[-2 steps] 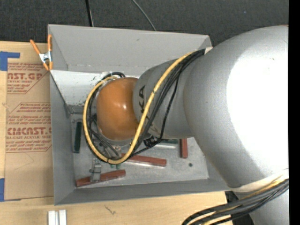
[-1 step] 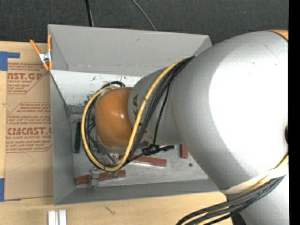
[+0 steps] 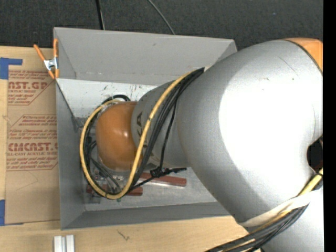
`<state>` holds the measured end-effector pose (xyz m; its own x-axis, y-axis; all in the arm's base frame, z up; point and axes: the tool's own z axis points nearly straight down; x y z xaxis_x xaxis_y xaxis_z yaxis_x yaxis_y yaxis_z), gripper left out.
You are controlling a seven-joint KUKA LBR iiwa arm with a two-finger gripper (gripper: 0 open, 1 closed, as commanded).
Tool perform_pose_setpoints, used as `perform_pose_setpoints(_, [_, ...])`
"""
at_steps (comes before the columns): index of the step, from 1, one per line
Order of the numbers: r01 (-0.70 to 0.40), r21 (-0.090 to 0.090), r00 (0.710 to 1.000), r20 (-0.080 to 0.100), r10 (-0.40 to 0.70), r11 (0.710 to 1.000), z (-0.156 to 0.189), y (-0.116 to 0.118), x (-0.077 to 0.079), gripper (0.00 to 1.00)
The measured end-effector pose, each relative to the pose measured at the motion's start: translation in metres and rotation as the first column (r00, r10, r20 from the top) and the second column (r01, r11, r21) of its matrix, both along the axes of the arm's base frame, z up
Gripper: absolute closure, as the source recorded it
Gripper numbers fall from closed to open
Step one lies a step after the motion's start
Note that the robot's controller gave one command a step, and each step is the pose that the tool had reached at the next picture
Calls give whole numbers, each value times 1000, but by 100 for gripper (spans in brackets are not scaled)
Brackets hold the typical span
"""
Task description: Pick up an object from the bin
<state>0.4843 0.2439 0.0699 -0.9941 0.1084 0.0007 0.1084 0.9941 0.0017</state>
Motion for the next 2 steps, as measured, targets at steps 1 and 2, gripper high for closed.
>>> perform_pose_setpoints(1, [0,0,1000,0,0,1000,0,0,0,100])
perform_pose_setpoints(2, [-48,-1,999,5,48,999,167,-46,15,100])
